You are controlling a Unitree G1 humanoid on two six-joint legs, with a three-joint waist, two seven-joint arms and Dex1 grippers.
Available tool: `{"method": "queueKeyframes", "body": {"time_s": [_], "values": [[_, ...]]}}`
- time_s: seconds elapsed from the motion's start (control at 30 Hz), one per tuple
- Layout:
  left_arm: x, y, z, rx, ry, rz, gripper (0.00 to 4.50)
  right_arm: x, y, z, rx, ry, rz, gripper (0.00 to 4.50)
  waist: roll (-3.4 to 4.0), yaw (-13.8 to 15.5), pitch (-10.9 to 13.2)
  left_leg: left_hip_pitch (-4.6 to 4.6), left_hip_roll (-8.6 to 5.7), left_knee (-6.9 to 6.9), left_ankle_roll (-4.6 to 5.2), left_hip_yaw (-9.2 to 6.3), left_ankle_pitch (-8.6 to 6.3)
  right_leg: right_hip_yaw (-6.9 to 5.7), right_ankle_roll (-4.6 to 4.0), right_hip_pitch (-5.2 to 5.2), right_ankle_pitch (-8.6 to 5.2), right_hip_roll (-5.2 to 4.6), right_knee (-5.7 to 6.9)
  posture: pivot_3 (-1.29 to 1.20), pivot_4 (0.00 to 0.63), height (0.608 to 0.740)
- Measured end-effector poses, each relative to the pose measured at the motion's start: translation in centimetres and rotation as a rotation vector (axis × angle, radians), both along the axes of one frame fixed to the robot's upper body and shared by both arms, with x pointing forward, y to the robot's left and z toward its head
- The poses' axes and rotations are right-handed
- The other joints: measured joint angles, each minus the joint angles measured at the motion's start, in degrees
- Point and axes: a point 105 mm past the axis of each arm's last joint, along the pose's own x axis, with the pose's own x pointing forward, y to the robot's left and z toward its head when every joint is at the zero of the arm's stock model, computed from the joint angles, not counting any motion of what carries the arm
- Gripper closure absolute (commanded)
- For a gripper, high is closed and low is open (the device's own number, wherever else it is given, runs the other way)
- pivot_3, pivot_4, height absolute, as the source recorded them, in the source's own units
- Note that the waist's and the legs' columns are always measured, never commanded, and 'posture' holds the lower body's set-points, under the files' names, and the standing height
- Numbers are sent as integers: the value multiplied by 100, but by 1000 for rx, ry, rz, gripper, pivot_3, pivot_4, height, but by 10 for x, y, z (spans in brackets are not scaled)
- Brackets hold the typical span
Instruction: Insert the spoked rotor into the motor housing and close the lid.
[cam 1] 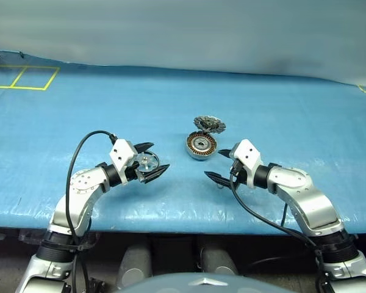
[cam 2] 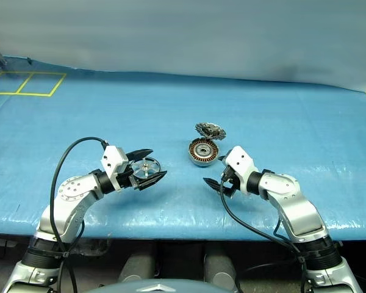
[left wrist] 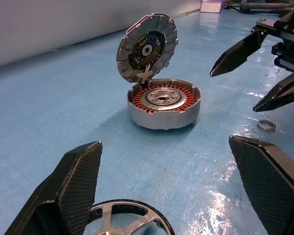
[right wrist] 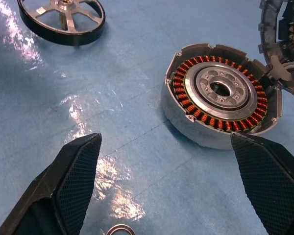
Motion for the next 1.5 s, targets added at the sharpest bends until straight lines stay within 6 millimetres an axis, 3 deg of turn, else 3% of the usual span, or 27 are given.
{"method": "queueKeyframes", "body": {"time_s": [0.23,0.67,0.93,1.4,1.5], "values": [[1,0,0,10,-7,4,0,10,-5,6,-186,-21,83,66,1,-8,1,0,0,0,0,2,0,1,0,-3,0,0,0,0,150,740],[4,-1,1,14,-27,5,0,49,21,16,-498,-70,343,66,1,-34,1,-1,0,-7,0,2,0,-1,-5,-6,4,0,0,0,150,740],[0,2,-6,12,-4,23,0,61,26,11,-570,-44,411,66,2,-46,2,-1,0,-11,0,1,0,-4,-26,-8,18,0,0,0,150,740],[0,4,-8,10,2,46,0,63,37,-1,-590,-11,474,66,3,-48,3,0,0,-11,0,0,0,-6,-24,-7,22,-1,2,0,150,740],[0,4,-9,10,3,46,0,66,39,-1,-591,-7,476,988,4,-50,3,2,0,-10,0,0,0,-6,-25,-4,22,0,3,0,150,740]]}}
